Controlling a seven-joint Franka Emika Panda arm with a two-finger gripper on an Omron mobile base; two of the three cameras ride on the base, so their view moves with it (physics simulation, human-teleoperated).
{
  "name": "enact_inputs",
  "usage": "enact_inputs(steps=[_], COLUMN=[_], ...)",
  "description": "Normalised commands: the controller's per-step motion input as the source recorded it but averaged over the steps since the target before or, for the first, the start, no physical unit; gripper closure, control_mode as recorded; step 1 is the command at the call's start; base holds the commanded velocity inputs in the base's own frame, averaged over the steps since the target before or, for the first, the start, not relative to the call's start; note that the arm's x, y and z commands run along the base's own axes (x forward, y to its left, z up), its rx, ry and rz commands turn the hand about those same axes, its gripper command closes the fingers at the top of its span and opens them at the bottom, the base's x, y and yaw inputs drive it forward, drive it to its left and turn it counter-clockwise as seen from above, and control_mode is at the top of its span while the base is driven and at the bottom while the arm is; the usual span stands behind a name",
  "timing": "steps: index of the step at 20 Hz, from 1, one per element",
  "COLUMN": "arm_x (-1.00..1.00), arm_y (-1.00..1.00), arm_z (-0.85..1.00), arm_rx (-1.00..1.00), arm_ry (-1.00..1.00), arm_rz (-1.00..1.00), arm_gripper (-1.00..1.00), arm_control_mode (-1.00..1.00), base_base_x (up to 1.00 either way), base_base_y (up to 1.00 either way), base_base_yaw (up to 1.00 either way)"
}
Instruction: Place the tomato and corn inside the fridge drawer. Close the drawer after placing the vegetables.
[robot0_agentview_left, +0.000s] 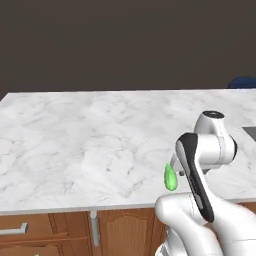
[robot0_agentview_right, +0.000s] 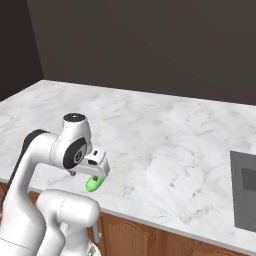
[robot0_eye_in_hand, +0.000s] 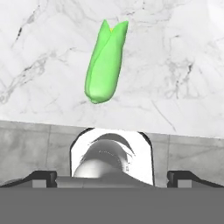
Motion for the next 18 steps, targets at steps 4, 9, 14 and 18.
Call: enact_inputs(steps=[4, 9, 14, 18], arm_x=[0.8, 0.55, 0.31, 0.39], arm_y=[0.4, 0.06, -0.14, -0.07], arm_z=[-0.53, -0.62, -0.33, -0.2], arm_rx=[0.0, 0.0, 0.03, 0.0], arm_ry=[0.07, 0.1, 0.02, 0.03], arm_rz=[-0.12, -0.07, -0.03, -0.01], arm_gripper=[-1.0, -1.0, -1.0, -1.0], arm_control_mode=[-1.0, -1.0, -1.0, -1.0], base_base_x=[0.0, 0.0, 0.0, 0.0], base_base_y=[0.0, 0.0, 0.0, 0.0], base_base_yaw=[0.0, 0.0, 0.0, 0.0])
